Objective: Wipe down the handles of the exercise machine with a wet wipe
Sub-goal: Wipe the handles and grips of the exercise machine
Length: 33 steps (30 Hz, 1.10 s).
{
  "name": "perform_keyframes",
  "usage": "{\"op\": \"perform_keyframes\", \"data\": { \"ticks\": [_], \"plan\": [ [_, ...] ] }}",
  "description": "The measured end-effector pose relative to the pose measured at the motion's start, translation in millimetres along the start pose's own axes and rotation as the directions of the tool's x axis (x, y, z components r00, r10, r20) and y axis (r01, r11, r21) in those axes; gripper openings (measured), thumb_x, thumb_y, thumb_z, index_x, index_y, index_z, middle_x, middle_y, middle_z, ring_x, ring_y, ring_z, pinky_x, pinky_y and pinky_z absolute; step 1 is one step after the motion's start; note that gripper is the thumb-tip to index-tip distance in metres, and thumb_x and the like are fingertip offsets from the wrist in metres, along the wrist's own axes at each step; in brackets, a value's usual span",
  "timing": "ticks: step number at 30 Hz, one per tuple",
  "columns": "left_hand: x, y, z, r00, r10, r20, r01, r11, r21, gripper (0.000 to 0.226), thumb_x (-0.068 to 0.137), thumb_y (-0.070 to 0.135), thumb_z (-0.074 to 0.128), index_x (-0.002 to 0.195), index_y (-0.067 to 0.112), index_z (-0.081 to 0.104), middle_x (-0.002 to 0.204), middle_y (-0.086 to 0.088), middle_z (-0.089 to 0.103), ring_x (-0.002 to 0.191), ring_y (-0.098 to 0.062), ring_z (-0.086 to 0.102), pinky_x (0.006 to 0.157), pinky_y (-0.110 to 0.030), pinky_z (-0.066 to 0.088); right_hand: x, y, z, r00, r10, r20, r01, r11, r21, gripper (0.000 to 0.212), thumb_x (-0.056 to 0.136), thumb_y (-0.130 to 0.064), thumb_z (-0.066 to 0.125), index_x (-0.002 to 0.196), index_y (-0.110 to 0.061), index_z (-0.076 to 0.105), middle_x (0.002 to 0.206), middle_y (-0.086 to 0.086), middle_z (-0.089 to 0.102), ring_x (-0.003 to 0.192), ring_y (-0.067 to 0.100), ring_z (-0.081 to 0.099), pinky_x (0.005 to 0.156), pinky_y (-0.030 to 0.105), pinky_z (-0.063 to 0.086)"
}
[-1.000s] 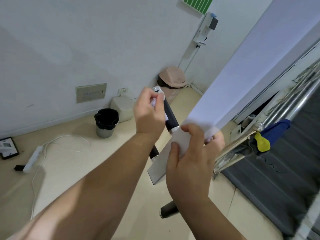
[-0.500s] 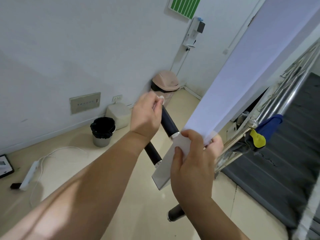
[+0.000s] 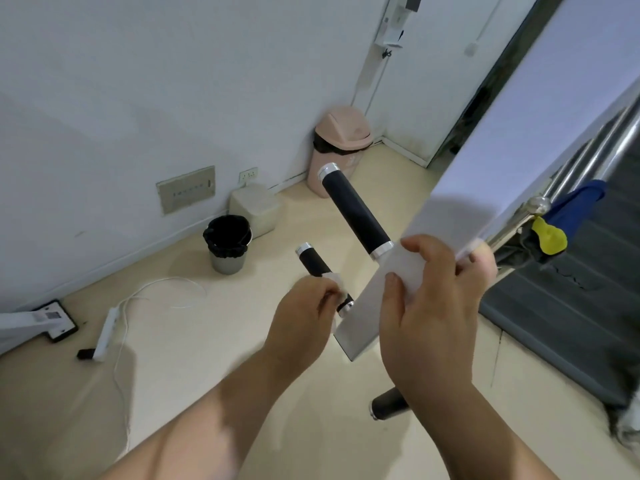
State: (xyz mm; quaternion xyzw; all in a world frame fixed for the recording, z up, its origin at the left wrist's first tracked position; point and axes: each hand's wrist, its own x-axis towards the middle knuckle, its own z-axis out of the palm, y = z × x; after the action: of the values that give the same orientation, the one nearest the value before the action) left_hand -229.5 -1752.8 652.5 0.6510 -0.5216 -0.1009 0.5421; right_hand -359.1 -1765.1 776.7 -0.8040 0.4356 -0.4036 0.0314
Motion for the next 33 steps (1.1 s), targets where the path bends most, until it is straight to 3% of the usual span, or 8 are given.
{"op": "perform_keyframes", "data": {
  "ticks": [7,13,17,20,23,26,29,33],
  "plan": [
    [1,-22,-3,0.944,0.315,0.094,-0.326,0.935,0.142,0.017,0.096,0.019,0.058,0.095,0.009,0.072,0.08,-0.004,0.058,0.072,-0.017,0.051,0.067,-0.023,0.043,-11,-19,3,0.998,0.048,0.038,-0.039,0.977,-0.211,0.068,0.085,-0.016,0.072,0.139,-0.039,0.039,0.155,0.027,0.018,0.128,0.044,0.044,0.096,0.049,0.052],
    [23,-33,-3,0.877,0.44,0.191,-0.479,0.82,0.312,0.008,0.088,0.013,0.07,0.094,0.016,0.067,0.067,-0.005,0.056,0.053,-0.026,0.053,0.048,-0.032,0.041,-19,-20,10,0.984,0.137,0.114,-0.065,0.869,-0.491,0.073,0.086,-0.019,0.066,0.149,-0.044,0.038,0.155,0.043,0.021,0.103,0.046,0.06,0.082,0.048,0.051],
    [50,-35,-9,0.876,0.368,0.312,-0.477,0.761,0.44,0.036,0.069,0.005,0.081,0.09,0.019,0.057,0.056,-0.003,0.055,0.039,-0.028,0.051,0.038,-0.026,0.037,-25,-17,13,0.96,0.236,0.153,-0.11,0.816,-0.567,0.082,0.08,-0.011,0.073,0.145,-0.05,0.042,0.152,0.038,0.03,0.1,0.045,0.061,0.085,0.044,0.046],
    [85,-44,-25,0.945,0.183,0.273,-0.313,0.754,0.577,0.018,0.081,0.007,0.074,0.087,0.015,0.058,0.061,-0.001,0.051,0.046,-0.028,0.053,0.045,-0.028,0.033,-27,-20,14,0.956,0.266,0.124,-0.158,0.823,-0.546,0.08,0.085,-0.008,0.065,0.145,-0.054,0.04,0.156,0.029,0.024,0.108,0.044,0.054,0.096,0.047,0.041],
    [92,-38,-24,0.949,0.097,0.3,-0.248,0.817,0.52,0.007,0.096,0.011,0.054,0.1,0.017,0.055,0.079,-0.001,0.055,0.065,-0.028,0.055,0.058,-0.033,0.034,-31,-27,22,0.966,0.247,0.073,-0.165,0.812,-0.56,0.086,0.083,-0.003,0.062,0.147,-0.054,0.037,0.156,0.024,0.023,0.105,0.039,0.046,0.101,0.046,0.033],
    [62,-8,-18,0.854,0.19,0.484,-0.396,0.841,0.369,0.016,0.089,0.005,0.054,0.097,0.019,0.057,0.082,0.0,0.059,0.066,-0.026,0.056,0.056,-0.03,0.034,-37,-26,33,0.974,0.227,-0.002,-0.194,0.826,-0.53,0.085,0.084,-0.003,0.062,0.144,-0.057,0.036,0.157,0.018,0.023,0.106,0.038,0.043,0.101,0.043,0.028],
    [44,-5,-22,0.75,0.362,0.554,-0.573,0.773,0.272,0.021,0.066,0.003,0.068,0.071,0.018,0.054,0.058,0.0,0.053,0.042,-0.021,0.053,0.046,-0.021,0.02,-41,-19,40,0.984,0.16,-0.079,-0.177,0.834,-0.522,0.082,0.087,-0.009,0.066,0.145,-0.051,0.028,0.154,0.025,0.029,0.102,0.034,0.044,0.096,0.044,0.03],
    [80,-45,-31,0.906,0.194,0.377,-0.349,0.845,0.405,0.023,0.072,-0.001,0.073,0.08,0.014,0.057,0.061,-0.004,0.056,0.045,-0.029,0.054,0.045,-0.026,0.029,-45,-9,43,0.987,0.042,-0.153,-0.123,0.81,-0.573,0.096,0.085,-0.018,0.077,0.151,-0.019,0.007,0.145,0.042,0.039,0.103,0.032,0.04,0.088,0.047,0.033]
  ]
}}
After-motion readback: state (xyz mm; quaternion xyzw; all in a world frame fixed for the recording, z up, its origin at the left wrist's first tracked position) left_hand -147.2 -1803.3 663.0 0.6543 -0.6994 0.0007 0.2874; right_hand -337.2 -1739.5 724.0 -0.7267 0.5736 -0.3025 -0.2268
